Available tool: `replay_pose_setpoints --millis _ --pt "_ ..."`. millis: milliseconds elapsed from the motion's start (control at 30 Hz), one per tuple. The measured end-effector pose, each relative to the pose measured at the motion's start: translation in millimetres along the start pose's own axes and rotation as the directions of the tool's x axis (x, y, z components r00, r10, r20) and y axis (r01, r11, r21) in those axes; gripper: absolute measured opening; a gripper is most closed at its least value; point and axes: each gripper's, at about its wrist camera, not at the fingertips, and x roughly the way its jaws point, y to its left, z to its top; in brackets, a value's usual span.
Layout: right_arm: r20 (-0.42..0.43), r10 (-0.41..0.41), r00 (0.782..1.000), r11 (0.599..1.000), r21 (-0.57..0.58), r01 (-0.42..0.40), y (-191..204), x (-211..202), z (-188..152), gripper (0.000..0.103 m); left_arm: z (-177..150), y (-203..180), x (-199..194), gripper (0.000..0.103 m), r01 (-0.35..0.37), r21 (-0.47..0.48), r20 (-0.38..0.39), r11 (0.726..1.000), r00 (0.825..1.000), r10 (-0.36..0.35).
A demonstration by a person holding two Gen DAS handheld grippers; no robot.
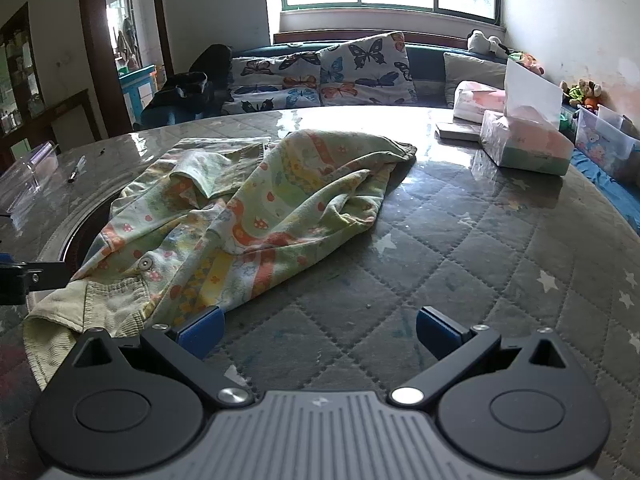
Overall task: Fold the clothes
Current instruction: 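Move both grippers over the green patterned shirt toward its sleeves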
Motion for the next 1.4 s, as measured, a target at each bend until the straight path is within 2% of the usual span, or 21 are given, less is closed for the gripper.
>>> replay_pose_setpoints --millis 1400 --pt "-0.02 0.034 0.999 0.999 -0.029 -0.034 11.4 4.9 4.5 0.103 -1.3 -4.0 6.0 0.103 -0.005 0.025 -0.041 1.0 0.999 0.006"
